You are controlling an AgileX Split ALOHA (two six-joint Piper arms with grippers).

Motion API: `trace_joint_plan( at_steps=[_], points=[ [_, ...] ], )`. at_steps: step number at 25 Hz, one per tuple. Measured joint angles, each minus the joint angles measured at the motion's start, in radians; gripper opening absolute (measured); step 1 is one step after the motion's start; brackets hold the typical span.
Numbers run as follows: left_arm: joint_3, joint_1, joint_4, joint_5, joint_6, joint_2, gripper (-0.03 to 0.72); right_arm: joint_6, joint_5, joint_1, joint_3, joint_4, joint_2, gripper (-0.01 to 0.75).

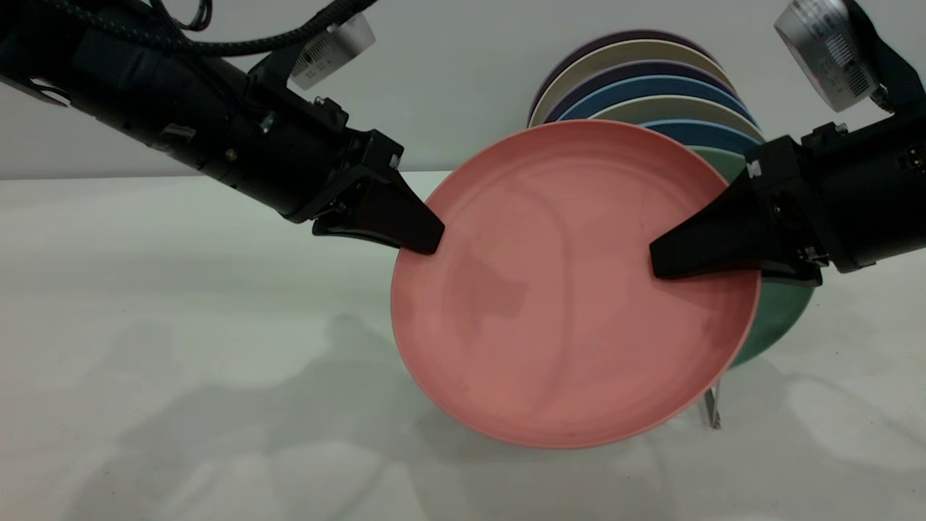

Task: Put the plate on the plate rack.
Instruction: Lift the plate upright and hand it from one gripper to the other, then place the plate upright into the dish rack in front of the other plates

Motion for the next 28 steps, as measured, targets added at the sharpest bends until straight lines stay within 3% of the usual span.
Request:
trace_joint_plan(
  at_steps=[5, 7, 14, 17, 28],
  points=[
    [0.000, 0.001, -0.010, 0.012, 0.003, 0.000, 0.038, -0.034, -0.029, 0.000, 0.000, 0.002, 0.000, 0.100],
    [0.000, 0.001, -0.014, 0.027, 0.003, -0.001, 0.085, -0.048, -0.049, 0.000, 0.000, -0.002, 0.000, 0.090],
    [0.000, 0.002, -0.025, 0.030, -0.008, -0.061, 0.433, -0.072, -0.150, 0.001, -0.031, -0.099, -0.058, 0.088],
    [0.000, 0.003, -0.015, 0.019, -0.035, -0.096, 0.520, -0.048, -0.193, 0.001, -0.067, -0.163, -0.121, 0.088],
    [0.000, 0.159, 0.050, 0.112, -0.108, -0.124, 0.542, 0.076, -0.223, 0.001, -0.188, -0.625, -0.314, 0.087]
  ],
)
